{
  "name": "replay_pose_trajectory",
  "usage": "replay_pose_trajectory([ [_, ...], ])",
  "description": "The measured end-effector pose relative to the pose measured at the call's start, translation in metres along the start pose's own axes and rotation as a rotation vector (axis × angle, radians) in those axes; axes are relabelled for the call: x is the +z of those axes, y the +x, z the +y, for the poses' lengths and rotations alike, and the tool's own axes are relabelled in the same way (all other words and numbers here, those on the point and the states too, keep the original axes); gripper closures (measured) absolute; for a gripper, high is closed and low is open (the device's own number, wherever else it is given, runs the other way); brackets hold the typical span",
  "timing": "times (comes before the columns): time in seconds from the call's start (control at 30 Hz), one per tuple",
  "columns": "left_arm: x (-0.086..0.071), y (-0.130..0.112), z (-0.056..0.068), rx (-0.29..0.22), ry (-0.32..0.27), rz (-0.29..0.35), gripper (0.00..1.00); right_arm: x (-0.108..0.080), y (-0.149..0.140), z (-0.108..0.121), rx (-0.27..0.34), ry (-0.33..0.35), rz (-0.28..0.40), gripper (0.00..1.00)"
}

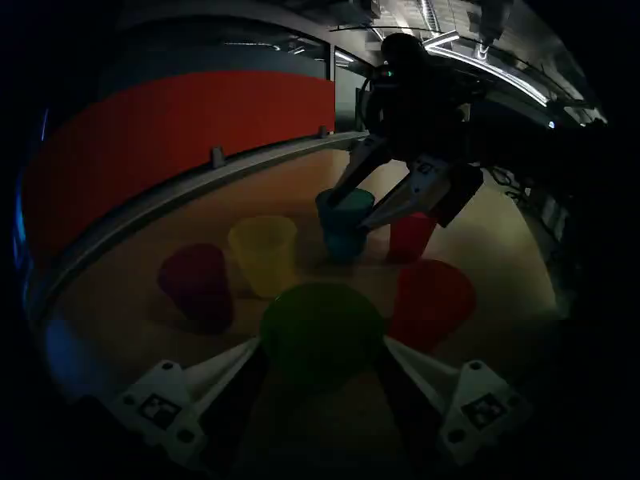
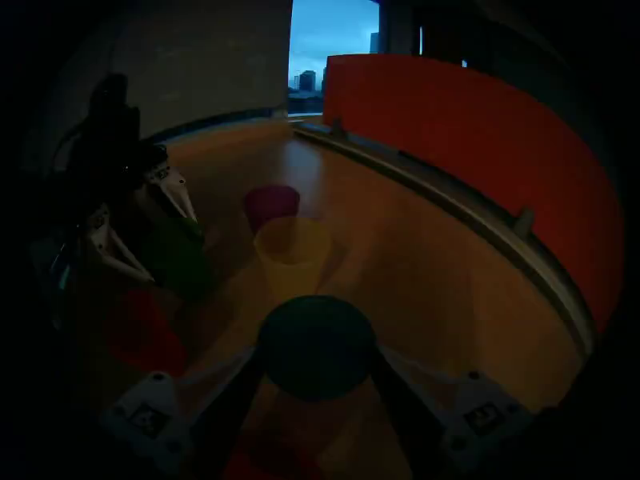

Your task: Pour water

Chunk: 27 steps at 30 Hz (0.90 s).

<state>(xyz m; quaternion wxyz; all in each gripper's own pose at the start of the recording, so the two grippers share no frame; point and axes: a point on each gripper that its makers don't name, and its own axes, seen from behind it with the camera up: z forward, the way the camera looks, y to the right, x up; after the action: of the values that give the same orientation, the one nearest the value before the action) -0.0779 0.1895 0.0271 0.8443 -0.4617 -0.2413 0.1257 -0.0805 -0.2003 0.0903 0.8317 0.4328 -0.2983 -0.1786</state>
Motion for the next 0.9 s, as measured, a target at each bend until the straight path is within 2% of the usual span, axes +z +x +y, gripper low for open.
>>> replay_pose_trajectory([
  [0.33,-0.014,0.016,-0.003,-0.004,0.030,0.033,0.16,-0.020,0.020,0.002,-0.005,-0.031,0.061,0.03],
  [0.9,-0.052,0.065,-0.001,-0.008,0.091,0.137,0.16,-0.075,0.071,-0.014,0.021,-0.079,0.214,0.03],
])
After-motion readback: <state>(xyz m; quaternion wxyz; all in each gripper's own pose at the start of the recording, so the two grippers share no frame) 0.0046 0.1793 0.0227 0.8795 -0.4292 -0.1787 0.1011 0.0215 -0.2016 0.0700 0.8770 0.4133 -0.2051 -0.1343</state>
